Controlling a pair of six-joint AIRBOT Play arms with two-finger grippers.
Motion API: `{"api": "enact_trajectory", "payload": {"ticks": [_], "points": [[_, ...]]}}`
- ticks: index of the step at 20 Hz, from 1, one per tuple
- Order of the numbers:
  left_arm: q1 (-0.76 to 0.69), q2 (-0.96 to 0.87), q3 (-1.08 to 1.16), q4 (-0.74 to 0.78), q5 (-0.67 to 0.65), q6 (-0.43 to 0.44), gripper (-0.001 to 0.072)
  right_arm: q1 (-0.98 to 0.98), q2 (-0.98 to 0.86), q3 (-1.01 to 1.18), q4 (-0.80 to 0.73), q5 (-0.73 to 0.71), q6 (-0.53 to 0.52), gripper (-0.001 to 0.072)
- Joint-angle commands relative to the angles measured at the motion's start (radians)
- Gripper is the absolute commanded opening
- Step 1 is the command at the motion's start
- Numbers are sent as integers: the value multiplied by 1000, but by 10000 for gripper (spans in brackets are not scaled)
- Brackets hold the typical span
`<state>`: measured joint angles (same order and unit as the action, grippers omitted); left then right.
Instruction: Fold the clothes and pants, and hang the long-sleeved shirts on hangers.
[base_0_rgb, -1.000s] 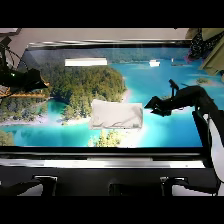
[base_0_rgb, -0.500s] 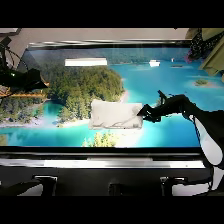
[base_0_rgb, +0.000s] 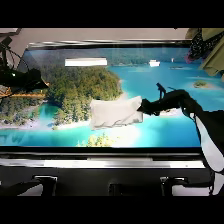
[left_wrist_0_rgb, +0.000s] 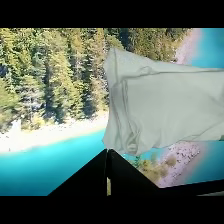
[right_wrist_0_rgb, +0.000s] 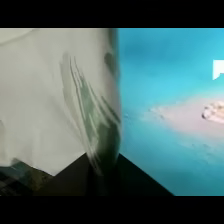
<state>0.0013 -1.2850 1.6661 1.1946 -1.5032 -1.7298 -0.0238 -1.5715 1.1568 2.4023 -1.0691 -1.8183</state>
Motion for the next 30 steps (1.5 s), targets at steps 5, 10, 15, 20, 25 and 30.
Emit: {"api": "enact_trajectory", "payload": {"ticks": [5, 10, 15, 20, 25, 30], "points": [[-1, 0, 0, -1, 0, 1, 17, -162, 64, 244, -12, -52, 148, 39], [-1, 0, 0, -1, 0, 1, 17, -302, 64, 355, -61, -41, 205, 39], [-1, 0, 0, -1, 0, 1, 17, -468, 65, 404, -125, 5, 320, 38], [-1, 0, 0, -1, 0, 1, 17, -606, 83, 438, -270, 5, 472, 38], [-1, 0, 0, -1, 0, 1, 17, -691, 145, 439, -471, -7, 647, 38], [-1, 0, -1, -1, 0, 1, 17, -698, 198, 439, -646, -64, 751, 38]]}}
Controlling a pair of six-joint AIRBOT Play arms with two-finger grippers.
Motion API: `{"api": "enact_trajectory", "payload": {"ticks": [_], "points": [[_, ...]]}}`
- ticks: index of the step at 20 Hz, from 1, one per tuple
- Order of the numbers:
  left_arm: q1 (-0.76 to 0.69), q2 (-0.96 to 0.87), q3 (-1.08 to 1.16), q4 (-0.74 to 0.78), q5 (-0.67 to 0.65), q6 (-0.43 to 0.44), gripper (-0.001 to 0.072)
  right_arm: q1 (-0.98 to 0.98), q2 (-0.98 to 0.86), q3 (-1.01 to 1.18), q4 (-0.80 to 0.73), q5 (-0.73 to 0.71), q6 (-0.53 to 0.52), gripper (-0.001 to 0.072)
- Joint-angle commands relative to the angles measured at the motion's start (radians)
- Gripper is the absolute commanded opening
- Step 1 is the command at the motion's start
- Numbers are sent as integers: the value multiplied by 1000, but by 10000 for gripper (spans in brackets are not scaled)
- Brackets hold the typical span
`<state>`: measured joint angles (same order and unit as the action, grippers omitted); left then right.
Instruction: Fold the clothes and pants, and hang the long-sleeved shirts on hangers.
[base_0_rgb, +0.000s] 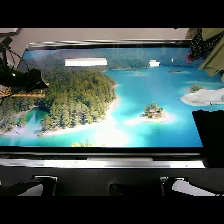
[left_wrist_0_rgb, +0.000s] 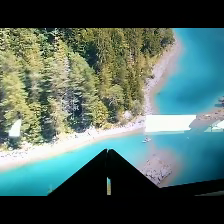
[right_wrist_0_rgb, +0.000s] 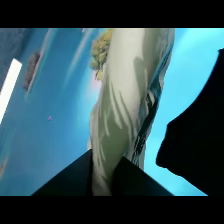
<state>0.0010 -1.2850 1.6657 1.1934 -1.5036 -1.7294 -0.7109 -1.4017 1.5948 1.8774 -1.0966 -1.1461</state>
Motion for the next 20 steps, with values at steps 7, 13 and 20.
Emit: {"api": "enact_trajectory", "payload": {"ticks": [7, 13, 20], "points": [[0, 0, 0, 0, 0, 1, 17, -11, 45, 1, -352, -251, 111, 39], [0, 0, 0, 0, 0, 1, 17, -10, 45, -21, -543, -419, 84, 38], [0, 0, 0, 1, 0, 1, 17, -9, 45, -183, -717, -457, 80, 38]]}}
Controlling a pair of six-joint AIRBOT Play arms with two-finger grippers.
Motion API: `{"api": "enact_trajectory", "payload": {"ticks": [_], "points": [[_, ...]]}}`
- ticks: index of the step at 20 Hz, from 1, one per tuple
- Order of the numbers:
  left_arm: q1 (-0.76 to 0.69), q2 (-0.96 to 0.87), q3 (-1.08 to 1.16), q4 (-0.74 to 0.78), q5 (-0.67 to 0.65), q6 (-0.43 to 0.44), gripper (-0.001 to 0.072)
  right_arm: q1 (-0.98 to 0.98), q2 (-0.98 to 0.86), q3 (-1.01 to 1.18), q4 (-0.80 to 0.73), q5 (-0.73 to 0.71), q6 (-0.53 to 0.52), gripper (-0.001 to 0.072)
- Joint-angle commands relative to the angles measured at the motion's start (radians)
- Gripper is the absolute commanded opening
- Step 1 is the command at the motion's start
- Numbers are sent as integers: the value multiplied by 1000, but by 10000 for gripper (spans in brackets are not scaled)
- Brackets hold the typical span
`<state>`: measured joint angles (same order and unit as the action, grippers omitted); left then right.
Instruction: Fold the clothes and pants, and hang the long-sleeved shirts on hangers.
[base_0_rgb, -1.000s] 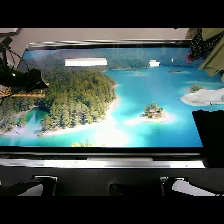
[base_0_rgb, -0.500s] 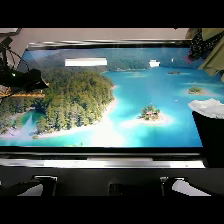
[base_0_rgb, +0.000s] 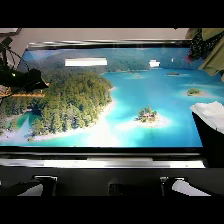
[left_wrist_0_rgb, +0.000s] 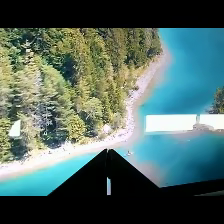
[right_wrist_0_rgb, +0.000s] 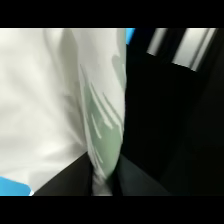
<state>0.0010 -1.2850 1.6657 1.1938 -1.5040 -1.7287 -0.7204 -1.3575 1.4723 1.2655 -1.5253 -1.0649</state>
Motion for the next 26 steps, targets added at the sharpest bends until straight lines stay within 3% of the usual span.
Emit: {"api": "enact_trajectory", "payload": {"ticks": [1, 7, 19, 24, 26], "points": [[0, 0, 0, 0, 0, 0, 17, 1, 1, -81, -127, -26, -1, 38], [0, 0, 0, 0, 0, 0, 17, 1, 1, -180, -209, -3, 3, 38], [0, 0, 0, 0, 0, 0, 17, 1, 1, -277, -216, -30, 30, 51], [0, 0, 0, 1, 0, 0, 17, 1, 3, -277, -315, -74, 33, 464], [0, -1, 0, 3, 1, 1, 17, 1, 24, -273, -322, -60, 34, 477]]}}
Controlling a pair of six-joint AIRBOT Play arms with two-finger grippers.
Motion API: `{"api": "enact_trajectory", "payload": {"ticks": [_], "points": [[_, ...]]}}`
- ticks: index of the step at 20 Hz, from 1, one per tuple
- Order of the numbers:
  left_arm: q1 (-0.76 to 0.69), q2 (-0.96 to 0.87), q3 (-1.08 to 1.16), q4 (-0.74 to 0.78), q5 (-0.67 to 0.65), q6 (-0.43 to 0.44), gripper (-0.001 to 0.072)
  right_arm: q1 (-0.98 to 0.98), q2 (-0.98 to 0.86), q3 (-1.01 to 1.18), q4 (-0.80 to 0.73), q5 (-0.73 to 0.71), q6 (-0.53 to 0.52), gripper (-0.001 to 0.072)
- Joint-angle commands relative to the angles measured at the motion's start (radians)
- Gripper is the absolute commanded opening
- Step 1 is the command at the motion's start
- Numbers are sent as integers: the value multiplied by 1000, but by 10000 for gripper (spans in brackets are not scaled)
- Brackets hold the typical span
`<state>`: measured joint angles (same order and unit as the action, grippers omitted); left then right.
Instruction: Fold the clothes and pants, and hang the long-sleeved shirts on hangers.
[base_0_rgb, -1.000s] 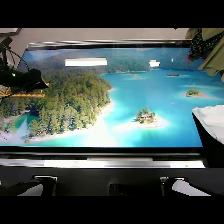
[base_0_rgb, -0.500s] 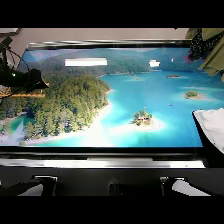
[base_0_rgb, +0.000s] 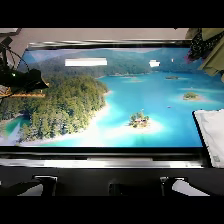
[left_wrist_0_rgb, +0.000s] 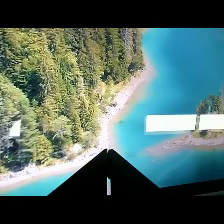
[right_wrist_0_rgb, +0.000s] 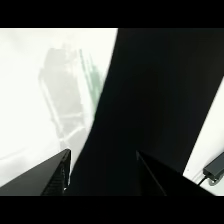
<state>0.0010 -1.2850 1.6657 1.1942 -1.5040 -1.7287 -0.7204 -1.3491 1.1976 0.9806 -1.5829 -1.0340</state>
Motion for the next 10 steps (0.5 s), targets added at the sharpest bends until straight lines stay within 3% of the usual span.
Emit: {"api": "enact_trajectory", "payload": {"ticks": [1, 4, 6, 8, 9, 10], "points": [[0, -1, 0, 8, 1, 1, 17, 1, 29, 8, -17, 19, 3, 471], [0, -1, 0, 52, 1, 11, 17, 1, 64, 43, 135, 108, -30, 463], [0, -1, -1, 115, 2, 40, 17, 9, 97, 60, 333, 206, -100, 283], [0, 0, -16, 200, 2, 47, 16, 63, 136, 60, 541, 304, -225, 166], [0, 3, -41, 225, 3, 51, 16, 121, 151, 60, 623, 332, -290, 73], [0, 13, -90, 230, 18, 67, 16, 196, 162, 60, 686, 338, -337, 72]]}}
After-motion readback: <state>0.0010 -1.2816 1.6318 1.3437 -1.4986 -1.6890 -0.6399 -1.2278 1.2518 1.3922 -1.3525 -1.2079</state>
